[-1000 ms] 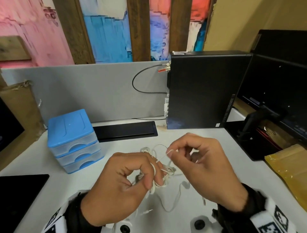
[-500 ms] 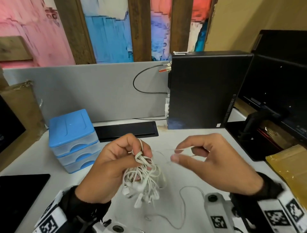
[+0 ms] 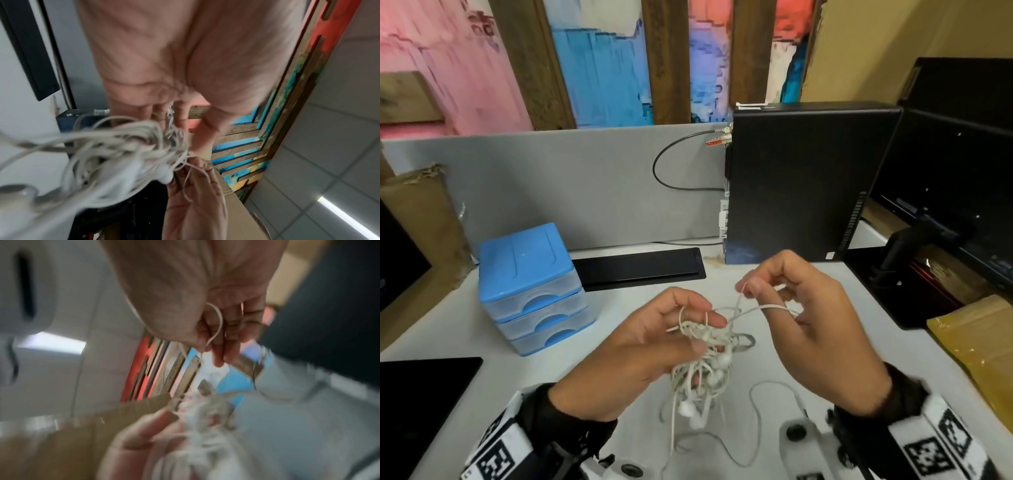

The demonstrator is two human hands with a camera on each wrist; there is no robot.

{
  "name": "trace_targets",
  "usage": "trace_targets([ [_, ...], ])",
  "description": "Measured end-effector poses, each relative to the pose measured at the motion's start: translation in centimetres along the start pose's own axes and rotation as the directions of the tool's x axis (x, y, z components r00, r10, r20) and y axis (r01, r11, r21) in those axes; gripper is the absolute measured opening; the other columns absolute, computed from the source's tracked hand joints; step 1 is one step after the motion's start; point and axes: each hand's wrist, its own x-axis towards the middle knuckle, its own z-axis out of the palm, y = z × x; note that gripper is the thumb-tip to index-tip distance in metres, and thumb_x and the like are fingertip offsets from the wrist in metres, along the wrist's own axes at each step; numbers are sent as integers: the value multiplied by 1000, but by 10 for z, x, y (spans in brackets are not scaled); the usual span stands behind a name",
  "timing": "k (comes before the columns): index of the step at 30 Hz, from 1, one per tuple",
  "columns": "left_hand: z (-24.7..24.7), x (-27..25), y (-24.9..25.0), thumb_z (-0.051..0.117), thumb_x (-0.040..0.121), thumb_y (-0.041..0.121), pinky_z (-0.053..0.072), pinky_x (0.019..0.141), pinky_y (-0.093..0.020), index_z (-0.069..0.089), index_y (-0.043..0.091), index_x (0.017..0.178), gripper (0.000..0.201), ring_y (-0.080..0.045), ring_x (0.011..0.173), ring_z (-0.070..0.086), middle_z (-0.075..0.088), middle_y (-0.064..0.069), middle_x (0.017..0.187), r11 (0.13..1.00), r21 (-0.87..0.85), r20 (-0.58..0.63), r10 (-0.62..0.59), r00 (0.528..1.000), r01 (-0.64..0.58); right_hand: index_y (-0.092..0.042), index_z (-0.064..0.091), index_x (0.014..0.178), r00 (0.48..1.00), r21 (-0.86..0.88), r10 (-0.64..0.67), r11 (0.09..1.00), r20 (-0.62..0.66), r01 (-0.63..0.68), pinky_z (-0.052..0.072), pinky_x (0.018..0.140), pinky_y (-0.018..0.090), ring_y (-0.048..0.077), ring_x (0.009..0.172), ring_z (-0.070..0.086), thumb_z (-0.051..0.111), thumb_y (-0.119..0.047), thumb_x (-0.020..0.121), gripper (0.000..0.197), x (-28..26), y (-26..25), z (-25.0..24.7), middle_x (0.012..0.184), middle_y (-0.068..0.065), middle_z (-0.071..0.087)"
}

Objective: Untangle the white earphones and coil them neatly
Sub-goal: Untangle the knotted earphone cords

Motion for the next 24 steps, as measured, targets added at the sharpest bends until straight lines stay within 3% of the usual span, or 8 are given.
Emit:
trace_targets([
  [3,3,0,-4,84,68,10,53,73,-29,64,23,119,57,-17,90,64,68,-7,109,997,71,20,-25,1000,23,-14,57,87,994,293,96,950,60,-110,49,62,23,18,77,69,54,-14,101,14,-2,-5,5,90,-1,74],
  [7,6,-2,-1,86,71,13,51,71,-23,74,23,102,35,-12,79,63,70,2,90,970,242,-22,6,1000,0,-10,51,86,967,486,161,840,200,-240,43,52,26,17,69,59,48,-15,92,8,2,-8,-1,80,7,73],
  [12,10,-6,4,84,74,12,52,63,-20,78,16,94,21,-10,71,64,73,-1,84,974,221,5,49,999,-48,-15,54,80,923,492,181,803,339,-338,33,51,28,25,58,34,48,-18,90,12,0,-5,4,62,2,46],
  [14,9,-6,5,85,74,12,54,64,-23,79,17,92,19,-11,70,65,73,0,81,977,199,8,78,997,-78,-12,57,81,921,410,128,867,367,-283,34,54,24,18,57,38,55,-21,94,16,0,-3,7,62,-3,46],
  [16,5,-5,5,82,73,13,55,62,-25,78,18,91,19,-13,67,64,73,-2,80,982,154,21,106,994,-108,-10,62,82,883,359,97,889,459,-284,38,57,19,9,57,44,59,-29,97,24,0,0,5,64,-6,52],
  [20,-2,-4,6,90,66,28,55,55,-24,77,18,91,30,-16,64,66,71,-6,79,994,1,13,108,994,-108,-9,71,87,776,396,75,827,626,-399,42,60,25,11,61,48,60,-22,93,19,4,3,-5,68,-2,56],
  [22,-4,-3,5,92,63,33,55,53,-24,77,17,92,36,-17,62,66,70,-9,79,995,-46,-3,93,996,-93,-6,73,90,763,380,66,837,643,-393,41,60,20,8,58,46,67,-17,88,13,5,5,-9,63,-5,55],
  [24,-4,-1,3,92,63,31,54,49,-25,76,13,94,39,-20,59,64,66,-17,81,995,-71,-8,70,997,-71,-7,75,90,764,356,73,854,641,-379,39,62,22,10,57,41,73,-17,85,12,4,8,-9,58,-4,50],
])
